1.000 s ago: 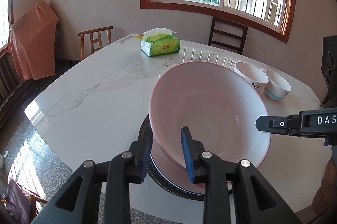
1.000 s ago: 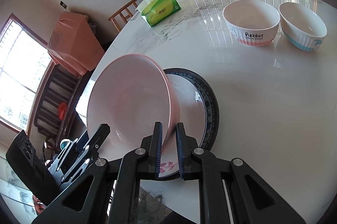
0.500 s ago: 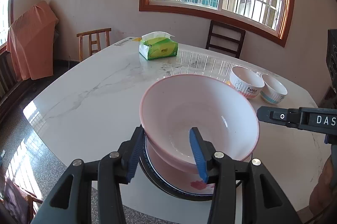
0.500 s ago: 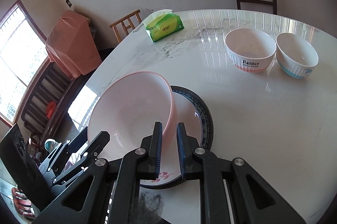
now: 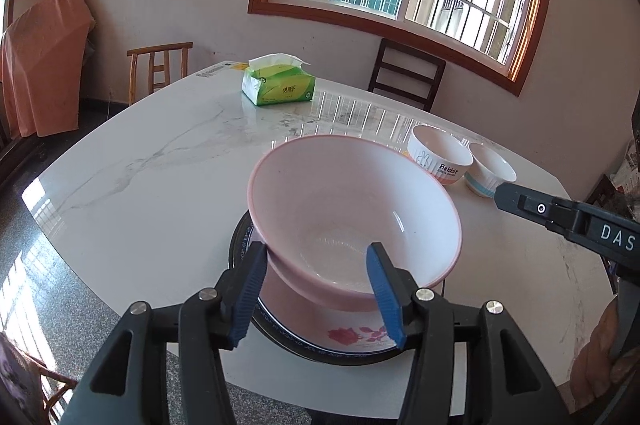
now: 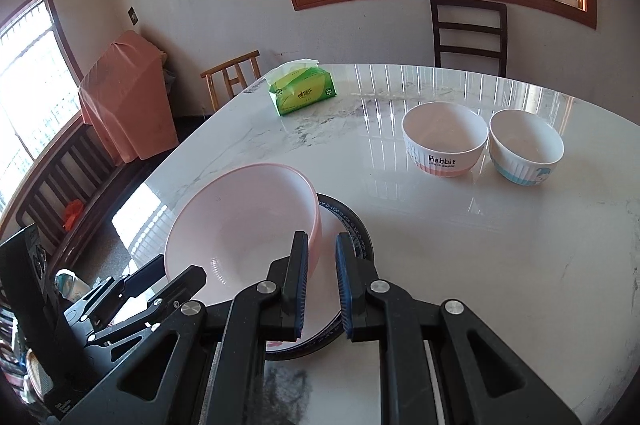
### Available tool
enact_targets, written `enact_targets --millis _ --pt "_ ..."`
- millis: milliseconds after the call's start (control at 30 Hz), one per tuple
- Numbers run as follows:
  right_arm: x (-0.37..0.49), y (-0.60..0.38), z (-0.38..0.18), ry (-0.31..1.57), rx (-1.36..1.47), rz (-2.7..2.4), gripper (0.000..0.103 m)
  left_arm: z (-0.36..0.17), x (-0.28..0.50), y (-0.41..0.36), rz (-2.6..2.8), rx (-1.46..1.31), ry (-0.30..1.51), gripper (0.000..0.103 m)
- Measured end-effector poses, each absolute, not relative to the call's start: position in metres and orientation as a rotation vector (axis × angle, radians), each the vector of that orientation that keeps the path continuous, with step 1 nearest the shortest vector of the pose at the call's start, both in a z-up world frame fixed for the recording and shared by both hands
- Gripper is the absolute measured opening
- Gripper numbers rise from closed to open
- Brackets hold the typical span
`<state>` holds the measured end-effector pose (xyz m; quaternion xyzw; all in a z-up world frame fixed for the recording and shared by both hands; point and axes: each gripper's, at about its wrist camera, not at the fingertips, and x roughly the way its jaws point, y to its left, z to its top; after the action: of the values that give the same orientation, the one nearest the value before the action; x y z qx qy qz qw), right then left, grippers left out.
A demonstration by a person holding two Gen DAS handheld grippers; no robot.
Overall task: Organize plates and bowls
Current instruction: 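Lower the pink bowl onto the plate stack and open both tools, then withdraw both tools from the pink bowl toward the two white bowls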
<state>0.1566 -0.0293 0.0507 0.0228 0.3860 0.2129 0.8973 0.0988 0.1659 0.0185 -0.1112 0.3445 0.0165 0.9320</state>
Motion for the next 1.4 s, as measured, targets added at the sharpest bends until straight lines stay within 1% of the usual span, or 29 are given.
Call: enact_targets --millis 133,267,433,567,967,1400 --pt "0.145 -0.037 0.058 0.745 0.028 0.412 0.016 0.024 0.087 0.158 0.057 -0.192 0.685 0.053" --pt "0.128 -0.041 0.07 0.652 -0.048 0.343 0.017 0.039 0.066 0.145 0.114 -0.116 0.59 0.053" --pt "0.108 -0.046 0.085 0.555 -0.119 0.27 0.019 0.059 0.049 0.127 0.101 -0.075 0.503 0.056" --pt "0.097 -0.055 0.093 0.497 -0.152 0.224 0.026 0.069 0.046 0.111 0.091 -0.053 0.474 0.058" --pt "0.092 -0.088 0.095 0.471 -0.13 0.159 0.027 0.077 0.052 0.063 0.034 -0.011 0.48 0.058" --pt "0.09 -0.126 0.09 0.459 -0.1 0.083 0.037 0.071 0.067 0.015 -0.014 0.035 0.503 0.058"
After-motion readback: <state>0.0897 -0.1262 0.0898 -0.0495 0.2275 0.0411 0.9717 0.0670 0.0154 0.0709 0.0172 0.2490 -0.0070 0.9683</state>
